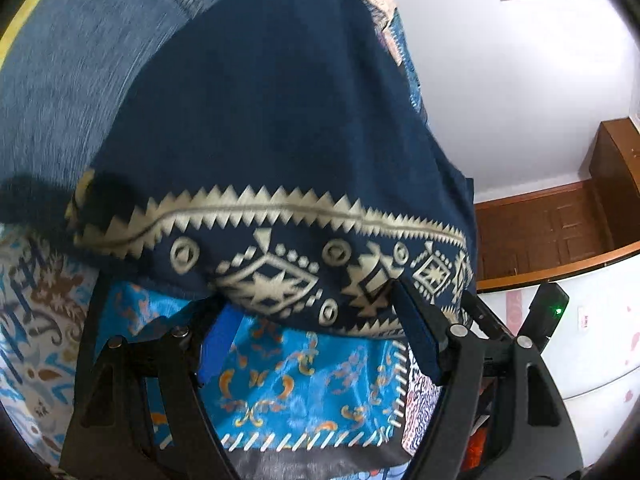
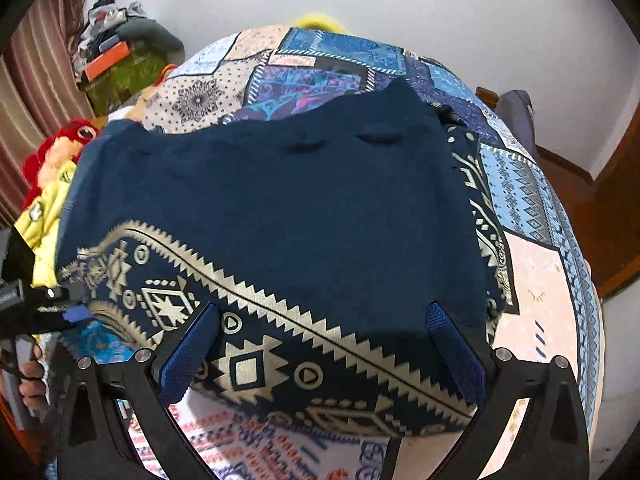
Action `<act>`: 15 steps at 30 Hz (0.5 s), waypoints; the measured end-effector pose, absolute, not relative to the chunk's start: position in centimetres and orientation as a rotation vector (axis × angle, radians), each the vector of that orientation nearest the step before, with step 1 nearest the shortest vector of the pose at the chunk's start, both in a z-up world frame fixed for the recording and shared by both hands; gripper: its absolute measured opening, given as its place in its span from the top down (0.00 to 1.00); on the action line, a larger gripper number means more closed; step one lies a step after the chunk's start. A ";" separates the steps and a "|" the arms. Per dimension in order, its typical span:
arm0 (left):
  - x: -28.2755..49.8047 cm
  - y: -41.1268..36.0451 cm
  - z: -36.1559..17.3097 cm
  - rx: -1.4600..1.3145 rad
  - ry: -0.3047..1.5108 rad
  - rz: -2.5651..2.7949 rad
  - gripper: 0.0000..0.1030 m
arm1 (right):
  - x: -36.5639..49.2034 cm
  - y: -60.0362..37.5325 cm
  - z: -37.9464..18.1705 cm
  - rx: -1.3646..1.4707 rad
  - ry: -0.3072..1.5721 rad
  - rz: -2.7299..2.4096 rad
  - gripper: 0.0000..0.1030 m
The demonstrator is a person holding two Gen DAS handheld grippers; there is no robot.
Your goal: Fold large clothes
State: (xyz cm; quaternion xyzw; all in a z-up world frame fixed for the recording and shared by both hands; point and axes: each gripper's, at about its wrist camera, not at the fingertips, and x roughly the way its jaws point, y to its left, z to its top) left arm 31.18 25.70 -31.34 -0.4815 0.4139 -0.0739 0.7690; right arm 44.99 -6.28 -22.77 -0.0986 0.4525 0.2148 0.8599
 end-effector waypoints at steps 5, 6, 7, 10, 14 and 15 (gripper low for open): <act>31.4 24.8 -29.5 -0.960 0.869 -0.119 0.28 | 45.6 -6.6 -23.1 -0.181 0.954 0.467 0.00; 31.6 24.4 -29.3 -0.952 0.873 -0.109 0.28 | 45.7 -6.6 -23.1 -0.175 0.955 0.468 0.00; 31.5 24.2 -29.0 -0.939 0.873 -0.095 0.29 | 45.8 -6.6 -23.1 -0.174 0.955 0.468 0.00; 31.3 23.8 -27.9 -0.883 0.874 -0.059 0.33 | 45.6 -6.6 -23.1 -0.181 0.946 0.468 0.00; 30.6 24.6 -26.1 -0.806 0.830 -0.004 0.33 | 45.5 -6.6 -23.2 -0.182 0.940 0.469 0.00; 30.6 25.3 -25.8 -0.790 0.816 0.019 0.33 | 45.5 -6.6 -23.2 -0.183 0.940 0.468 0.00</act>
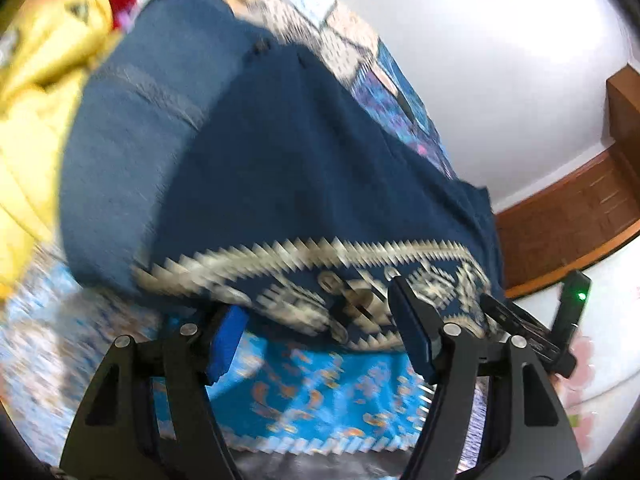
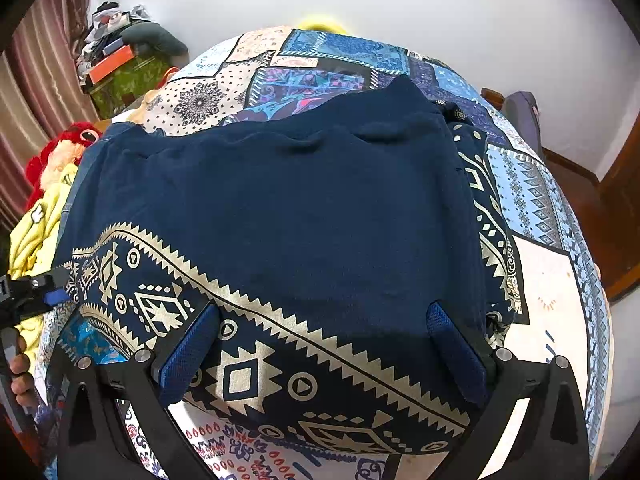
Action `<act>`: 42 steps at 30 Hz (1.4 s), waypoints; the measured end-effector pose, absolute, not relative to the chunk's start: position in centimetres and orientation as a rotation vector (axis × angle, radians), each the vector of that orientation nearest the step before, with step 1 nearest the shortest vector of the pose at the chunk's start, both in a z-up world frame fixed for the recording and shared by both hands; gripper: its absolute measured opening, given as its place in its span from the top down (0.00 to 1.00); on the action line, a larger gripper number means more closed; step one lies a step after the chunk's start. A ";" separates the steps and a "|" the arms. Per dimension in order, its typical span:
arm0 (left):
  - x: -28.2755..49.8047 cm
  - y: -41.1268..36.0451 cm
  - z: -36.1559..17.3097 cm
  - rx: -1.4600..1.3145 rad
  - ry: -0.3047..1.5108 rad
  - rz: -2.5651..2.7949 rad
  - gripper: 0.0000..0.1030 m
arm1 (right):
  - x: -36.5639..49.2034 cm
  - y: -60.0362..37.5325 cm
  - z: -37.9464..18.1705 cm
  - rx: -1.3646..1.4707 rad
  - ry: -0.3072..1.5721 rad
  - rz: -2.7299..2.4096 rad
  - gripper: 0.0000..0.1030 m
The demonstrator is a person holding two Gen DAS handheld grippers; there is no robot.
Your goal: Fold large clothes
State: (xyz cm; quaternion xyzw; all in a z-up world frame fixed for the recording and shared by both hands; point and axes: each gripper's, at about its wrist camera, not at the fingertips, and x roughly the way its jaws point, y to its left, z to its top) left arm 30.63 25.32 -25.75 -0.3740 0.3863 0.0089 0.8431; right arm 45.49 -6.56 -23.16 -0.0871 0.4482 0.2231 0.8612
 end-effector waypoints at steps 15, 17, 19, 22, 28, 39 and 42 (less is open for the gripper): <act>33.2 27.2 -28.1 -0.876 0.754 0.117 0.48 | 45.4 -6.5 -23.0 -0.188 0.945 0.455 0.00; 33.1 26.6 -26.3 -0.805 0.685 0.139 0.80 | 45.6 -6.3 -22.7 -0.188 0.964 0.452 0.00; 33.4 26.0 -24.7 -0.726 0.658 0.172 0.86 | 46.0 -6.0 -22.0 -0.174 0.982 0.457 0.00; 34.3 25.0 -22.7 -0.618 0.622 0.198 0.89 | 46.2 -4.9 -20.5 -0.131 0.969 0.499 0.00; 35.1 25.3 -17.5 -0.484 0.521 0.164 0.91 | 45.9 0.2 -19.7 -0.176 0.909 0.538 0.00; 40.5 15.8 -11.8 -0.281 0.492 -0.048 0.93 | 44.9 1.8 -22.3 -0.340 0.971 0.605 0.00; 41.7 12.3 -10.1 -0.255 0.465 -0.126 0.94 | 43.9 -2.9 -20.0 -0.276 0.925 0.563 0.00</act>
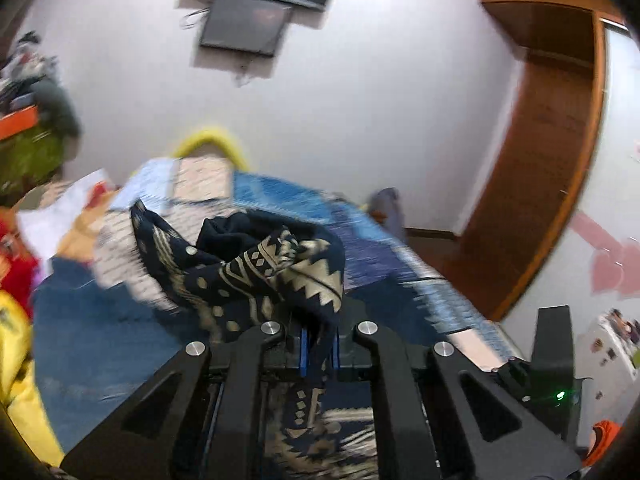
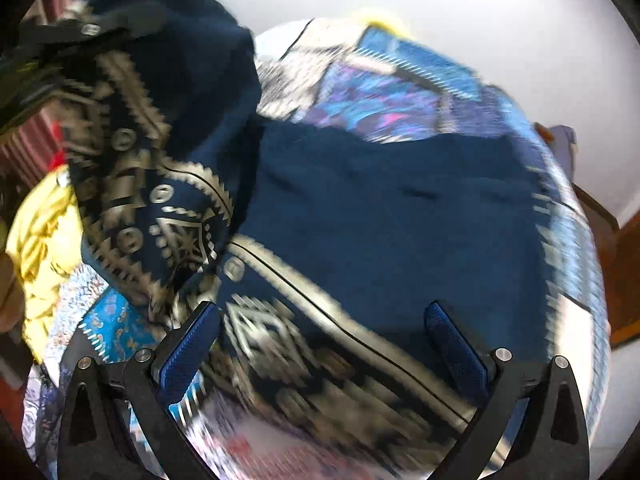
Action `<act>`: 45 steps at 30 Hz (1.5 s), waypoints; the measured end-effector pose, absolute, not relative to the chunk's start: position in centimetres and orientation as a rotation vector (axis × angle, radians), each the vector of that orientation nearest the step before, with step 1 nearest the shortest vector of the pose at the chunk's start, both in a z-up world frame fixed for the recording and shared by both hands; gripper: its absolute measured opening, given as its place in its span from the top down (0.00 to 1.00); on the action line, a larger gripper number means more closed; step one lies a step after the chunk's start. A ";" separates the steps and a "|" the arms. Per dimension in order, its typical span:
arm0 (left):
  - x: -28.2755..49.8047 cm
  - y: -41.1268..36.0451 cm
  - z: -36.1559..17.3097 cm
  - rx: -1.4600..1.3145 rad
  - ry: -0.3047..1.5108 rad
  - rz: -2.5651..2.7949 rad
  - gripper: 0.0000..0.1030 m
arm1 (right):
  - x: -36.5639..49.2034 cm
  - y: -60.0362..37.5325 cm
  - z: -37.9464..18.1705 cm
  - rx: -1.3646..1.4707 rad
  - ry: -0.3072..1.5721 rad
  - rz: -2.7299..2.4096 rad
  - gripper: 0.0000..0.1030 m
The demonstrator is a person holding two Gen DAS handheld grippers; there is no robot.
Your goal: Fold large clothes
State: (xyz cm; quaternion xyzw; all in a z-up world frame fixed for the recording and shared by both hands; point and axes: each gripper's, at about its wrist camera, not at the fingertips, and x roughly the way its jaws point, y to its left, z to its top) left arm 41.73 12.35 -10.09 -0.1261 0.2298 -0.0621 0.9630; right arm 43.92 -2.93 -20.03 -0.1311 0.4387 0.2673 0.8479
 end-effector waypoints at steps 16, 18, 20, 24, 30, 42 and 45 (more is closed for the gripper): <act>43.0 -6.5 -18.4 0.011 0.853 -0.482 0.94 | 41.6 -24.9 -16.1 -0.089 0.881 0.181 0.00; 42.4 -6.7 -18.9 0.015 0.881 -0.503 0.94 | 41.4 -25.3 -16.1 -0.073 0.882 0.180 0.00; 42.2 -6.8 -19.4 0.028 0.926 -0.519 0.93 | 41.4 -25.4 -16.2 -0.054 0.889 0.188 0.00; 42.4 -6.2 -18.5 0.003 0.936 -0.512 0.79 | 41.7 -24.8 -16.2 -0.009 0.900 0.217 0.00; 38.8 -5.6 -15.6 0.067 0.913 -0.559 0.45 | 41.5 -23.1 -14.6 0.007 0.862 0.281 0.00; 38.1 9.1 -12.8 -0.012 0.826 -0.165 0.30 | 43.8 -15.4 -14.2 0.065 0.910 0.514 0.00; 39.5 11.9 -14.8 -0.066 0.875 -0.127 0.30 | 45.3 -12.1 -16.4 0.037 0.954 0.567 0.00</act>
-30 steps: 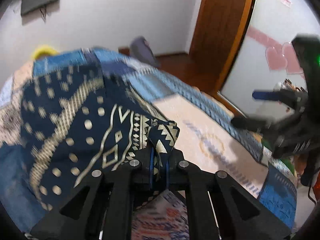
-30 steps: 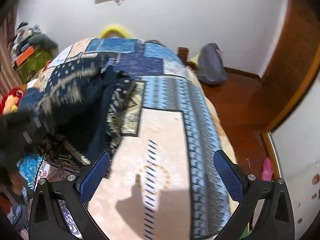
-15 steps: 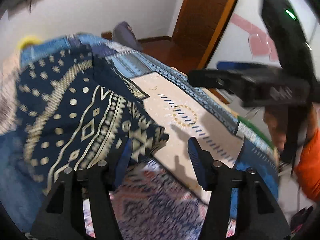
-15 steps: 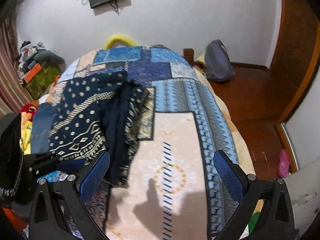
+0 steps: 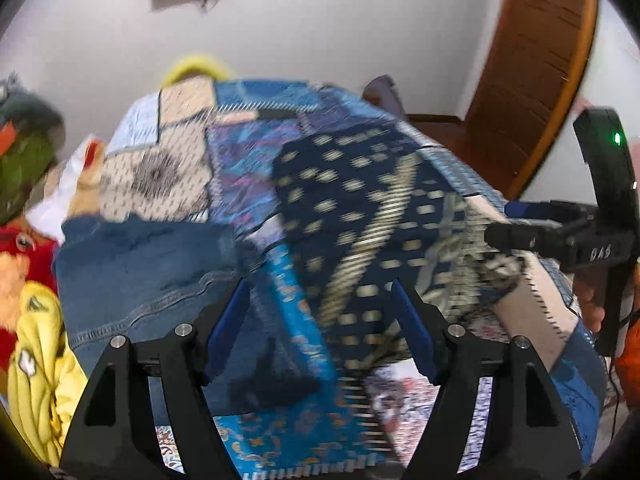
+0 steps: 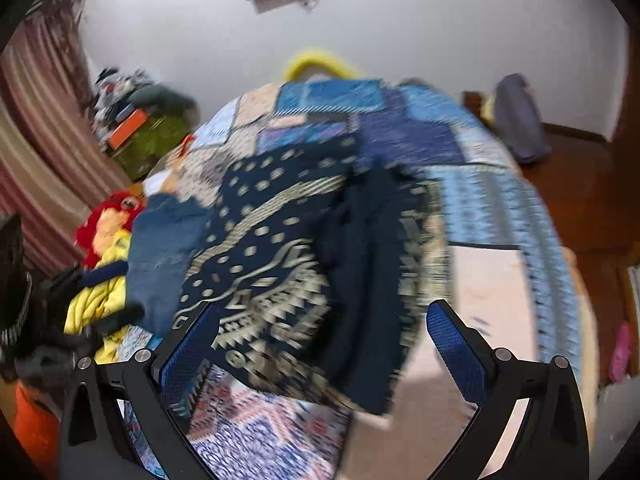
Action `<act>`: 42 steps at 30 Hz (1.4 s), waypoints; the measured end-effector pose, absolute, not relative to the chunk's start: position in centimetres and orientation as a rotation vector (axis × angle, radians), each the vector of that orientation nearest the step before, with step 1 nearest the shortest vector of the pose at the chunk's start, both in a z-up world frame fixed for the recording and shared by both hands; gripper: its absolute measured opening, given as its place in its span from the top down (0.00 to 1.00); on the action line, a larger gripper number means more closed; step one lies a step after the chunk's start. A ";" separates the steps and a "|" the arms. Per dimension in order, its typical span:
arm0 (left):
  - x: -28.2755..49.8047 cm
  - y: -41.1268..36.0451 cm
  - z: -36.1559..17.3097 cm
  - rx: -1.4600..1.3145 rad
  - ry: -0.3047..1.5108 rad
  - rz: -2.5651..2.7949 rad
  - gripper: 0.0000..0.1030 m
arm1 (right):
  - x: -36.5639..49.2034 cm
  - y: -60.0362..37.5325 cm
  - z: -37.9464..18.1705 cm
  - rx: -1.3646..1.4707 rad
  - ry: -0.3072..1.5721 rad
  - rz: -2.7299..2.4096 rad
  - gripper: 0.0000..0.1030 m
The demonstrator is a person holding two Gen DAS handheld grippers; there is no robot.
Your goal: Fold large clothes
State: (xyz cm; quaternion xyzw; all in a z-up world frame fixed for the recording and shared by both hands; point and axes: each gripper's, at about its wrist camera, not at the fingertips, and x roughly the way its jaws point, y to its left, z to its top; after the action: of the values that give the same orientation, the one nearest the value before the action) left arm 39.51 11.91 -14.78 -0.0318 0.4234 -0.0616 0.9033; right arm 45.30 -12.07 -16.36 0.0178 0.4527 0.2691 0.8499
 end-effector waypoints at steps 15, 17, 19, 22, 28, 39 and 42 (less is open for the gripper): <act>42.1 11.9 -16.0 -0.183 0.881 -0.193 0.30 | 46.8 -10.2 -16.6 -0.013 0.921 0.633 0.88; 42.3 10.7 -15.5 -0.164 0.872 -0.225 0.30 | 46.3 -11.2 -15.4 -0.032 0.898 0.624 0.88; 42.8 9.2 -15.5 -0.132 0.879 -0.243 0.28 | 46.2 -12.3 -15.1 -0.041 0.893 0.600 0.88; 43.9 7.1 -17.0 -0.072 0.930 -0.260 0.27 | 46.6 -14.0 -17.1 -0.047 0.941 0.557 0.88; 44.3 6.3 -20.3 -0.054 0.973 -0.243 0.12 | 47.1 -15.1 -21.2 -0.085 0.958 0.537 0.87; 41.4 7.2 -20.7 -0.054 0.979 -0.211 0.11 | 45.9 -18.0 -22.7 -0.116 0.982 0.469 0.20; 40.5 7.3 -19.5 0.007 0.935 -0.173 0.12 | 45.7 -18.6 -22.0 -0.074 1.015 0.484 0.20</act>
State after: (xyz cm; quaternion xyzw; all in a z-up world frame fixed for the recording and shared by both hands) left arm 40.50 7.29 -19.47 0.0033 0.4501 -0.0835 0.8891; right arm 45.69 -18.60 -22.04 -0.0352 0.4812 0.2292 0.8454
